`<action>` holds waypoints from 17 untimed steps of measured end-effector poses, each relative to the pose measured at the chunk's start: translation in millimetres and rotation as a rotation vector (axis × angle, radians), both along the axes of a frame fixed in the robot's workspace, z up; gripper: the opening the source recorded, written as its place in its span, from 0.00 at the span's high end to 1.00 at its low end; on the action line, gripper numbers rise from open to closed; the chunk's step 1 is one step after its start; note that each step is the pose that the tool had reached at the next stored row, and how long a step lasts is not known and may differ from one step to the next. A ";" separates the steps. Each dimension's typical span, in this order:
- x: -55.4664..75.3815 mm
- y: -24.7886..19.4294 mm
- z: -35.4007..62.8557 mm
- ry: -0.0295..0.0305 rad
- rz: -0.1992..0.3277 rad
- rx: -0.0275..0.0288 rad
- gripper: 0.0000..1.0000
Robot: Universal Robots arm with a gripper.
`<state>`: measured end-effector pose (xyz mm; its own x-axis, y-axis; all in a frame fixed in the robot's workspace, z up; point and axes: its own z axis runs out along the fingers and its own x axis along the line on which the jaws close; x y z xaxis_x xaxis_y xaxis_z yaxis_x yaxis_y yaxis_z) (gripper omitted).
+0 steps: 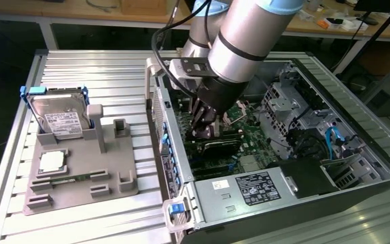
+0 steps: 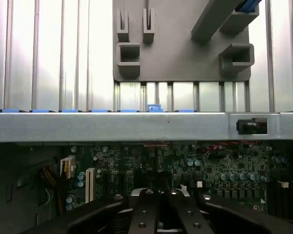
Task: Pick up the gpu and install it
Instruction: 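Press down on the gpu until it lock into place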
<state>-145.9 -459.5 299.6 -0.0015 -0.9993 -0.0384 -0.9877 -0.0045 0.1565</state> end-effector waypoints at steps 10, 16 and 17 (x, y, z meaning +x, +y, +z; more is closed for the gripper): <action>6.5 1.4 6.0 0.0970 -0.006 -0.0326 0.89; 7.3 2.0 9.7 0.1166 -0.010 -0.0470 0.89; 7.3 2.1 9.6 0.1166 -0.010 -0.0469 0.89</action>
